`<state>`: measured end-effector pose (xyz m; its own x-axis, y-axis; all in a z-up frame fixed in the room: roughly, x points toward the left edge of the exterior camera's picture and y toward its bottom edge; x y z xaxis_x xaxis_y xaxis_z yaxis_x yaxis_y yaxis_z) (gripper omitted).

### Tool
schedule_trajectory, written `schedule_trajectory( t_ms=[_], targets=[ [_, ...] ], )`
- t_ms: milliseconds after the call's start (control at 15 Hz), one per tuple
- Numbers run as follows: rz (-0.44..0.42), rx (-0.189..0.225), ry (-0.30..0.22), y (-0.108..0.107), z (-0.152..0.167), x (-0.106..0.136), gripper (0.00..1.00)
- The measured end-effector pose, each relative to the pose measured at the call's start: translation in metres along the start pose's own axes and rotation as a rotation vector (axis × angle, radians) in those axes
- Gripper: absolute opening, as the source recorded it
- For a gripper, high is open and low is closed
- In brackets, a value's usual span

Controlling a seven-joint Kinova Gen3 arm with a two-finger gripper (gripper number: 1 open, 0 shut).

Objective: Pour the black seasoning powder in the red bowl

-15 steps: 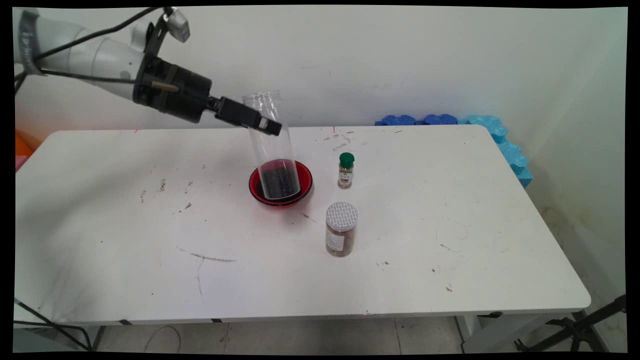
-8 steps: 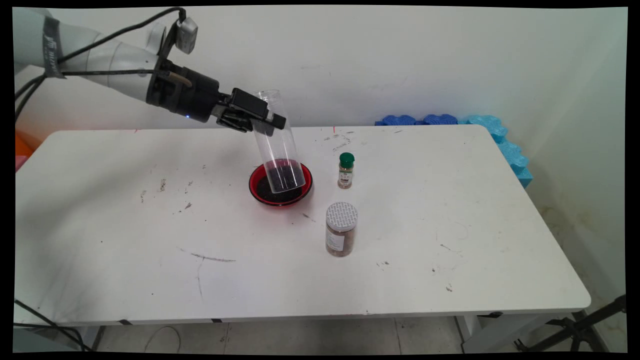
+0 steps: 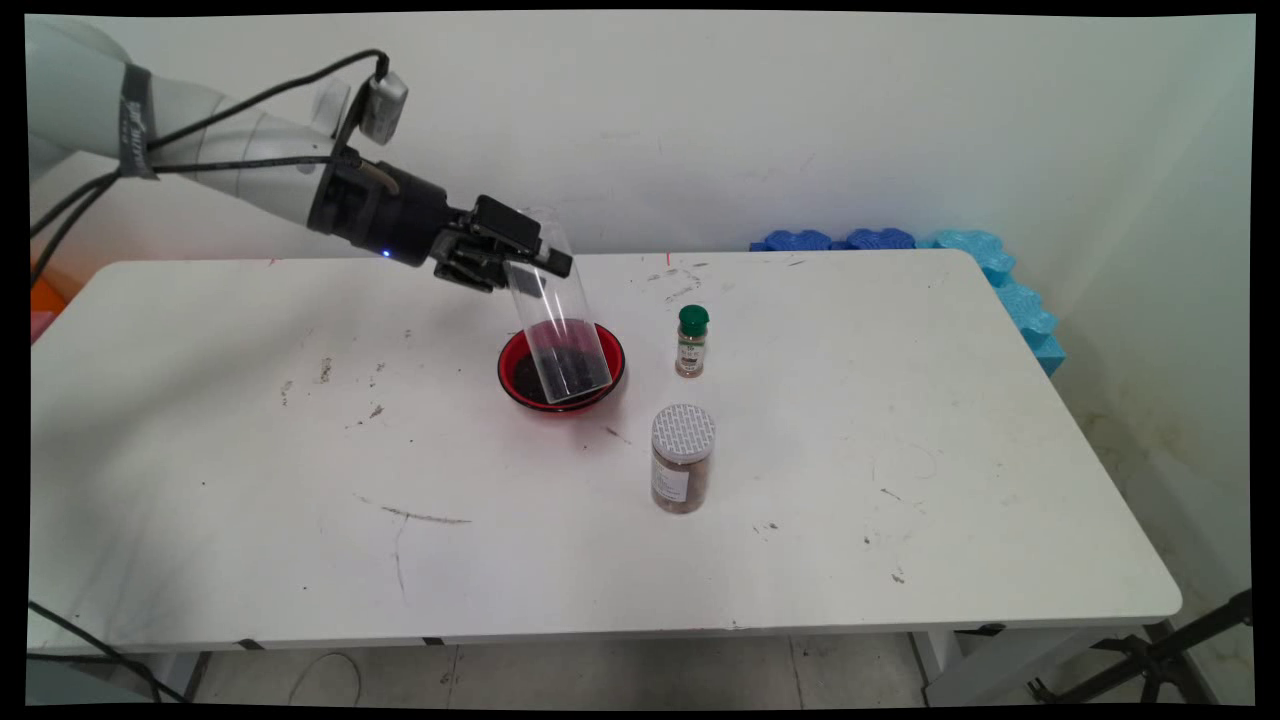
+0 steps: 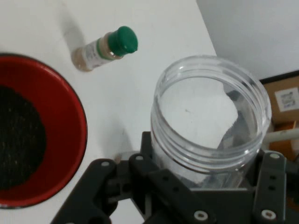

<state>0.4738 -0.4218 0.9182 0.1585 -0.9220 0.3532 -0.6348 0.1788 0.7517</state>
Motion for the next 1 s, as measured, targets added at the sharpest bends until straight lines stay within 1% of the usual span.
schedule_trajectory(
  t_ms=[400, 600, 1000],
  targets=[
    [-0.240, -0.009, -0.002, -0.015, 0.007, -0.010, 0.00],
    [-0.356, -0.021, -0.007, -0.022, 0.012, -0.015, 0.00],
    [-0.543, -0.051, -0.027, -0.029, 0.020, -0.024, 0.00]
  ],
)
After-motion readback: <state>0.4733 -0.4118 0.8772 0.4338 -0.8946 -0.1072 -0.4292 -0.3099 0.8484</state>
